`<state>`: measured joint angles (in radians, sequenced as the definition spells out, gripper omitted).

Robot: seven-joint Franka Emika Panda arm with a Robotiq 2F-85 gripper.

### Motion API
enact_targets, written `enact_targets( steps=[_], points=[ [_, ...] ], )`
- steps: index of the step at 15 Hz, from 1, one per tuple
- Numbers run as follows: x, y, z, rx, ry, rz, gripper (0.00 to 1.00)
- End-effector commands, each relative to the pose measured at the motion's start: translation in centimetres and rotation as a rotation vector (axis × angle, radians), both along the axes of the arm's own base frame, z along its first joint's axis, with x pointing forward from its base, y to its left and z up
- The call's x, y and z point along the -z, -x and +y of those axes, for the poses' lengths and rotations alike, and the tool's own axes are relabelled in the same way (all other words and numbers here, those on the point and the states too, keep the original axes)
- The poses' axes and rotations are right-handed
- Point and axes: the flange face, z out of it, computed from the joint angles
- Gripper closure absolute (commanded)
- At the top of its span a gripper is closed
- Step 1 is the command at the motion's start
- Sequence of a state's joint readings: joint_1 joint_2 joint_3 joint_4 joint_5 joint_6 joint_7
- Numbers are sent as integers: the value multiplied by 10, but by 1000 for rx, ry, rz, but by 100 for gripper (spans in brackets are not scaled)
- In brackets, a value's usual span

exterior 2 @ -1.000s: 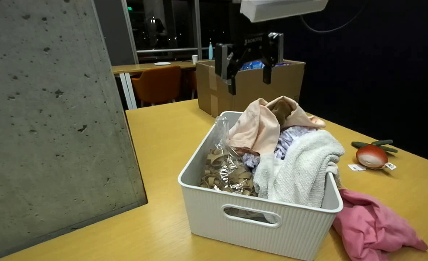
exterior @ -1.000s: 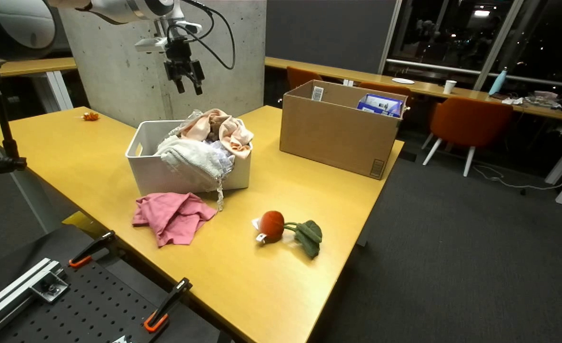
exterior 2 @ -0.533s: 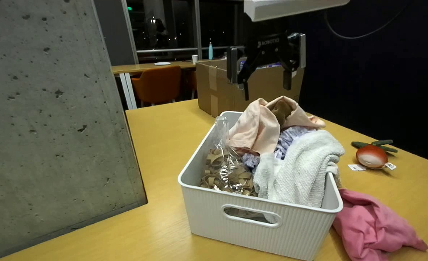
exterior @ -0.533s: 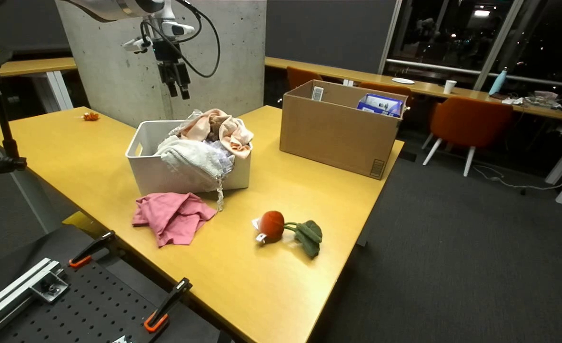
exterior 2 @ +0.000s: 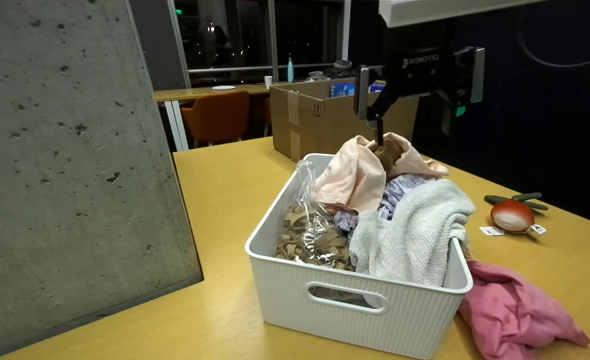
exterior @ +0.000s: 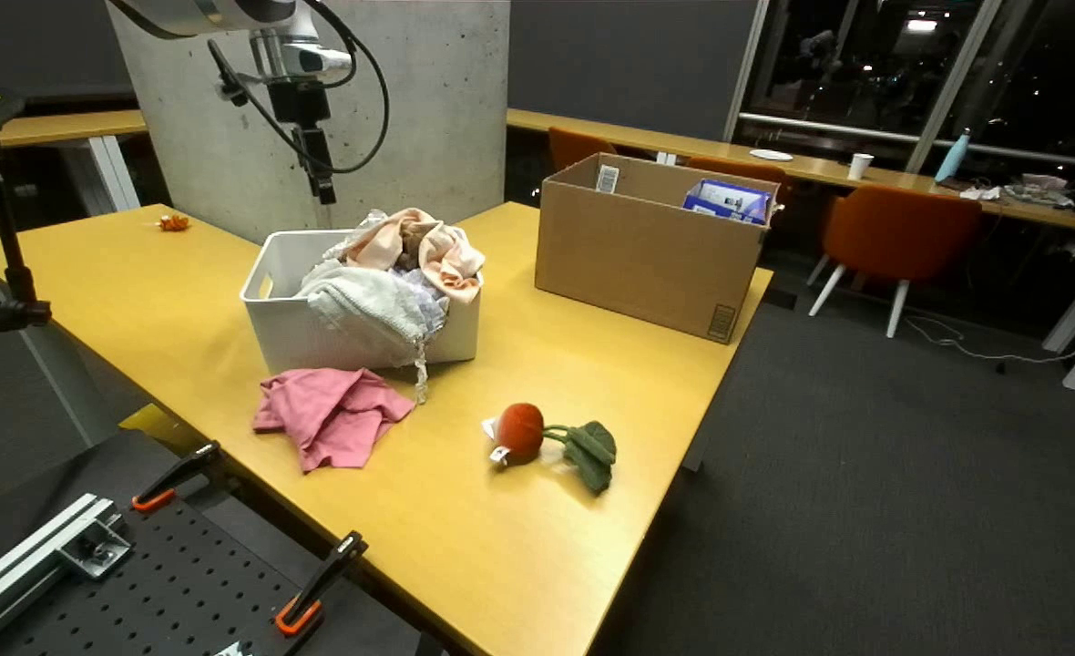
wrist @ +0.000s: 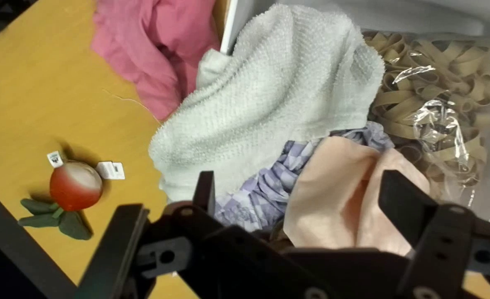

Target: Use the pink shirt to pick up the moose, put it and the shirt inside the white basket, use the grey towel to pick up the toy vegetable and put it inside the white basket

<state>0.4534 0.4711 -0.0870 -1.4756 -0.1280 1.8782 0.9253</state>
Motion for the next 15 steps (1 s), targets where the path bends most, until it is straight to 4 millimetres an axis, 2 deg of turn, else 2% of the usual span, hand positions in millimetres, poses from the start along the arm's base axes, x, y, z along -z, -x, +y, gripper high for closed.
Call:
enact_targets(
  steps=[1,4,7,11,13,15],
  points=[
    [-6,37,-30,97,-38,-37,0],
    [2,57,-67,169,-63,-64,0],
    [19,79,-119,195,-60,-81,0],
    [63,116,-196,197,-82,-83,0],
    [76,119,-227,188,-81,-90,0],
    [80,118,-251,182,-79,-91,0]
  ],
)
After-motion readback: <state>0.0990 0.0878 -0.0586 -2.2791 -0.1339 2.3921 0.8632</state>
